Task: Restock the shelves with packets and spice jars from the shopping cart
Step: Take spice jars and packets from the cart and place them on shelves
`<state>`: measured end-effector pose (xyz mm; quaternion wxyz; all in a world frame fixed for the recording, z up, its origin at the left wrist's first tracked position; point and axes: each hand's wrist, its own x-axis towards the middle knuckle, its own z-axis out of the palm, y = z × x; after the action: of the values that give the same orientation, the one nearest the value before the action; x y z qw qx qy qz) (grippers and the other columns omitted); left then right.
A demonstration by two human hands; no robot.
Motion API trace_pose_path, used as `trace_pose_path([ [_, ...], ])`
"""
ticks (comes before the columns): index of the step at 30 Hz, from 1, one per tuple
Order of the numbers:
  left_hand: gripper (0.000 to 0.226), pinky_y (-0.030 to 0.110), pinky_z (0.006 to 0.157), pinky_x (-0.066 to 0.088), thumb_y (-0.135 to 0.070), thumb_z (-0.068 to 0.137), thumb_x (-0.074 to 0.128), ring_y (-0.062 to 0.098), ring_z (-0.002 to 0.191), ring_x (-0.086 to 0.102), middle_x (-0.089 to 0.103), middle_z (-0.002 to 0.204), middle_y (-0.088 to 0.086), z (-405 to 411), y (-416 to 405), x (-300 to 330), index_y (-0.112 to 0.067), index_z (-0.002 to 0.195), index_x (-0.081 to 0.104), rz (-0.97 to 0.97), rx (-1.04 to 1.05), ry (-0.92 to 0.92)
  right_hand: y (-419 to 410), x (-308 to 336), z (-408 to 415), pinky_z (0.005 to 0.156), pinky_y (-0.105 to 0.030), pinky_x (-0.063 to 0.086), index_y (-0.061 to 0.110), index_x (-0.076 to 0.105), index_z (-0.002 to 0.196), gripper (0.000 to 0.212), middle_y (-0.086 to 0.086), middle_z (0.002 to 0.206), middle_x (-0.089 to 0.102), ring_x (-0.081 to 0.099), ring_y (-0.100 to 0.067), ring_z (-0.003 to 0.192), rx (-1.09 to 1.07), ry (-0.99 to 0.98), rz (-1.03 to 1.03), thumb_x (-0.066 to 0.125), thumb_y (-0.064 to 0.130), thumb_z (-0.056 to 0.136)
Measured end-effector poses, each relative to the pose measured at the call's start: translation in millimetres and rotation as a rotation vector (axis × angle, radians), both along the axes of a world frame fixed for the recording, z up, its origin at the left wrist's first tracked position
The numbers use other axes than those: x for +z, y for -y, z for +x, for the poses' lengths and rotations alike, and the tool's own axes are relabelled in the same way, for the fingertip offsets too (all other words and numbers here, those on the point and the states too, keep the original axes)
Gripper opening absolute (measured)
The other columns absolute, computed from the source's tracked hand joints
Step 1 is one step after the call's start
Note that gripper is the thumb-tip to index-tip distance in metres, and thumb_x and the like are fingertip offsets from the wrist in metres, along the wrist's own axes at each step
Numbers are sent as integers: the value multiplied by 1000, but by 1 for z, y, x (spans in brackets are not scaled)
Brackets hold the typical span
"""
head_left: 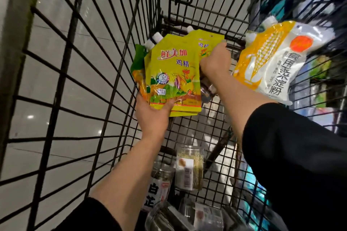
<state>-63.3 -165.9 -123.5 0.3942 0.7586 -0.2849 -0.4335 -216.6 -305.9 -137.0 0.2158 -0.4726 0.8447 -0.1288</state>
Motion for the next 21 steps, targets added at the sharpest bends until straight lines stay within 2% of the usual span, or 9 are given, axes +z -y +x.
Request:
trace_pose_path([
  [1,62,42,99,49,-11,69,85,15,105,62,61,106,-11,0,0,0,-29,116,48,-2,11,-20,-1,3,2,83,-36,43,3,38,125,48,-16,115,61,56,-34,110,-50,71,-53,59,12,83],
  [3,62,43,99,50,-7,69,84,16,105,64,64,109,-8,1,0,0,-27,117,50,8,36,-70,-6,13,3,72,-33,39,4,43,120,41,-13,111,62,58,-32,104,-134,169,-123,61,11,84],
  [7,61,47,94,53,-5,68,84,18,102,67,69,111,-2,3,-3,4,-25,118,55,27,72,-150,-22,42,-15,65,-24,27,9,53,98,15,-13,106,63,56,-29,97,-124,158,-189,54,4,84],
  [10,57,47,92,54,0,70,81,18,100,67,68,110,-1,0,-11,16,-27,113,55,23,106,-191,-39,72,-33,59,-25,22,12,55,80,10,-9,82,57,51,-31,82,-108,122,-246,49,4,78],
  [12,59,50,90,55,1,70,81,20,100,67,68,111,-2,-4,-18,30,-33,111,54,13,118,-214,-54,99,-41,58,-25,22,16,55,74,12,0,69,49,45,-28,74,-164,179,-339,47,7,73],
  [14,61,52,90,54,0,70,81,22,102,66,68,112,-1,-11,-24,49,-34,113,54,9,129,-236,-68,128,-49,62,-26,30,15,65,88,27,8,65,46,44,-19,70,-229,276,-436,48,0,73],
  [15,61,50,93,53,0,70,81,22,103,66,67,113,-1,-14,-28,61,-32,115,54,4,130,-246,-75,144,-52,64,-27,36,13,67,97,36,10,64,45,45,-16,67,-249,347,-495,47,-3,71],
  [17,58,48,94,53,-1,70,82,21,102,65,67,113,1,-20,-35,84,-26,114,55,-14,110,-267,-92,179,-54,61,-31,43,17,64,93,42,10,65,44,47,-15,62,-277,567,-611,45,-10,67],
  [21,62,57,88,54,-18,57,87,28,99,69,71,108,0,-23,-48,135,-30,111,60,-70,55,-340,-144,231,-50,53,-23,44,24,60,86,53,4,71,59,52,-13,62,-180,768,-531,56,-21,59],
])
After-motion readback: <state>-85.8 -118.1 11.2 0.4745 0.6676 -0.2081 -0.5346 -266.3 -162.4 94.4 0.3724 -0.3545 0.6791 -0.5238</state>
